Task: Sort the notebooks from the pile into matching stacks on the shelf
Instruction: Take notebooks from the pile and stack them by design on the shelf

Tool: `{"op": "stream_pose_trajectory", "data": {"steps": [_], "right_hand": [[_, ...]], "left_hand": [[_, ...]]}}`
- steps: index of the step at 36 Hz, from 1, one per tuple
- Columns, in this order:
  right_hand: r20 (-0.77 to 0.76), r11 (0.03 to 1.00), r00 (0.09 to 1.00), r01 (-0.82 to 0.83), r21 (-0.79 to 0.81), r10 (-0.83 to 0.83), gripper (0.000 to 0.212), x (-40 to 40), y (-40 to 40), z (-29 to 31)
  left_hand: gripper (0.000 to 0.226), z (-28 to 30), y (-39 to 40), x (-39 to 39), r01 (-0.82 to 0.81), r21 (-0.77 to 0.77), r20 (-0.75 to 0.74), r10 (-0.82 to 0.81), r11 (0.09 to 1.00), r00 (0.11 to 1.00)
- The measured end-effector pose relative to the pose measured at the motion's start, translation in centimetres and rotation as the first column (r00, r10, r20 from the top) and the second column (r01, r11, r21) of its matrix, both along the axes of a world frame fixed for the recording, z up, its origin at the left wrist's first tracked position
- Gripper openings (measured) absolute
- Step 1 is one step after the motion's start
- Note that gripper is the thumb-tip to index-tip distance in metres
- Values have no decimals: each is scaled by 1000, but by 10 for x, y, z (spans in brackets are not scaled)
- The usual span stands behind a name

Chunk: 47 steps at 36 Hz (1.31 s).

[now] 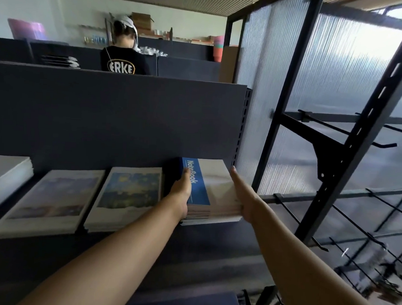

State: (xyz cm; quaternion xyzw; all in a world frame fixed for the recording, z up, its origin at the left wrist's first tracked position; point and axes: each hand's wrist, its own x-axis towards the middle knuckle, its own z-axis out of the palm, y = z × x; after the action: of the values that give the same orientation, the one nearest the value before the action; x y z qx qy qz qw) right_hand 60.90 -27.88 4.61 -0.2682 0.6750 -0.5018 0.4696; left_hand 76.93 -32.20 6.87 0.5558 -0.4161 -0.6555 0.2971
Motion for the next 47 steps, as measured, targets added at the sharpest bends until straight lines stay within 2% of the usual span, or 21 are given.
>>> {"op": "stream_pose_trajectory", "data": {"steps": [2, 4, 7, 10, 12, 14, 16, 20, 23, 31, 38, 47], "right_hand": [[-36, 1000, 999, -3, -1, 3, 126, 4, 4, 5], [-114, 1000, 993, -15, -1, 15, 104, 7, 6, 10], [-387, 999, 921, -31, 42, 45, 79, 14, 12, 24], [-701, 997, 712, 24, 80, 39, 70, 21, 18, 34], [-828, 997, 558, 19, 78, 55, 65, 29, 22, 40], [-905, 997, 418, -29, 67, 73, 62, 41, 26, 46], [-949, 994, 306, -99, 50, 78, 59, 58, 30, 51], [-984, 970, 151, -235, 57, 95, 53, 98, 31, 54], [-990, 941, 105, -333, 55, 94, 47, 133, 28, 49], [-987, 833, 30, -542, 116, 156, 50, 240, 42, 39], [-973, 777, -20, -598, 197, 231, 42, 333, 50, 35], [-961, 695, -90, -673, 253, 263, 35, 487, 70, 34]], "left_hand": [[72, 3, 3, 0, 15, -24, 47, -14, 1000, 999], [66, 4, 7, 0, 42, -124, 129, -26, 991, 991], [63, 11, 16, 3, 69, -318, 228, 6, 946, 974], [56, 16, 21, 9, 107, -523, 315, 75, 846, 946], [47, 16, 23, 17, 188, -614, 392, 89, 767, 916], [43, 15, 24, 29, 257, -650, 479, 122, 715, 870], [42, 15, 24, 45, 294, -634, 547, 147, 716, 824], [35, 13, 32, 91, 335, -595, 686, 244, 731, 685], [35, 13, 42, 130, 383, -578, 760, 305, 721, 574], [34, 13, 75, 241, 316, -566, 800, 413, 762, 436], [34, 14, 112, 353, 229, -538, 829, 459, 811, 320], [33, 10, 165, 520, 84, -561, 797, 510, 823, 323]]}}
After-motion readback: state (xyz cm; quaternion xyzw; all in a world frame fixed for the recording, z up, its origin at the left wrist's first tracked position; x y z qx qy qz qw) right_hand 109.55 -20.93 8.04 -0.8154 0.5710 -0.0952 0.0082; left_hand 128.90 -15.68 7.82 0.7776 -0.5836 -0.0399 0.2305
